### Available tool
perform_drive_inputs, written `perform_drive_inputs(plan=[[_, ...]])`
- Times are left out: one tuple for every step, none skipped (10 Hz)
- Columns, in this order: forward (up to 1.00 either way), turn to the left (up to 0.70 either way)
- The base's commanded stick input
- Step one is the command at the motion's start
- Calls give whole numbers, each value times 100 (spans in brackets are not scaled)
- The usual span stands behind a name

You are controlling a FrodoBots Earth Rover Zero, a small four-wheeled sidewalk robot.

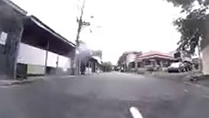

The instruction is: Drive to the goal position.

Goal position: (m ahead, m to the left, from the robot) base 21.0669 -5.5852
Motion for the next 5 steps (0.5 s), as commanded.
perform_drive_inputs(plan=[[85,-32],[85,-33],[85,-33],[85,-33],[85,-33]])
